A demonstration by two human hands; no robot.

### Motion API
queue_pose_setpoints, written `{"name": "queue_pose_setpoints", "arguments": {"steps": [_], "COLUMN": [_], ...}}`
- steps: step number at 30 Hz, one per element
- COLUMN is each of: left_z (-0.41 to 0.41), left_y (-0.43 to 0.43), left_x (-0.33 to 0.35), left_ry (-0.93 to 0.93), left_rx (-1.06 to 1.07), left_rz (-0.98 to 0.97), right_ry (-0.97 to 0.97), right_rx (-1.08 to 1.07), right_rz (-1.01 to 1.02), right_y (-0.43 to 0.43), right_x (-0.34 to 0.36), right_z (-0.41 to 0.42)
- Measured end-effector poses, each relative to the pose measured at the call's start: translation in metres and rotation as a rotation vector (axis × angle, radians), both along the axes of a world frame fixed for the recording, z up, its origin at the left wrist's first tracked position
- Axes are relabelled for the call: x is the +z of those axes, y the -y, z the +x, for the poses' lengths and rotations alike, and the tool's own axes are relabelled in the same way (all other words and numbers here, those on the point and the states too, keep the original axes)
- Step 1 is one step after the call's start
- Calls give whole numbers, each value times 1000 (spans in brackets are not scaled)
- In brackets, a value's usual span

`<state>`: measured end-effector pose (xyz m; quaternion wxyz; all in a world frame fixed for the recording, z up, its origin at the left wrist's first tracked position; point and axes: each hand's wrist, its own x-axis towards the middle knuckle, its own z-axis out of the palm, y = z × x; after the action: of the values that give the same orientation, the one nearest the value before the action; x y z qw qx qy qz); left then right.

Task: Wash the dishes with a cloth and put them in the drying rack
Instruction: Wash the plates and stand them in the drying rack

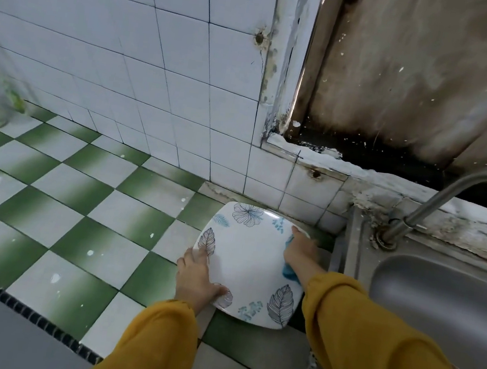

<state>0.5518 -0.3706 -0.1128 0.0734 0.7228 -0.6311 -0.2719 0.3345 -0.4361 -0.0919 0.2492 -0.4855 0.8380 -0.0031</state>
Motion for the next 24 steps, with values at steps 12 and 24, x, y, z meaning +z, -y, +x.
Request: {"name": "queue_pose_setpoints", "arguments": {"steps": [12, 24], "left_z": [18, 14], "left_y": [3, -38], "left_x": [19, 104], "left_ry": [-23, -71], "left_rx": [11, -10], "left_rz": [-9, -99], "right_ry": [-104, -101], "right_rx": [80, 107], "right_rz": [76, 23], "right_y": [10, -20], "right_x": [25, 94], "right_z": [14, -3]}}
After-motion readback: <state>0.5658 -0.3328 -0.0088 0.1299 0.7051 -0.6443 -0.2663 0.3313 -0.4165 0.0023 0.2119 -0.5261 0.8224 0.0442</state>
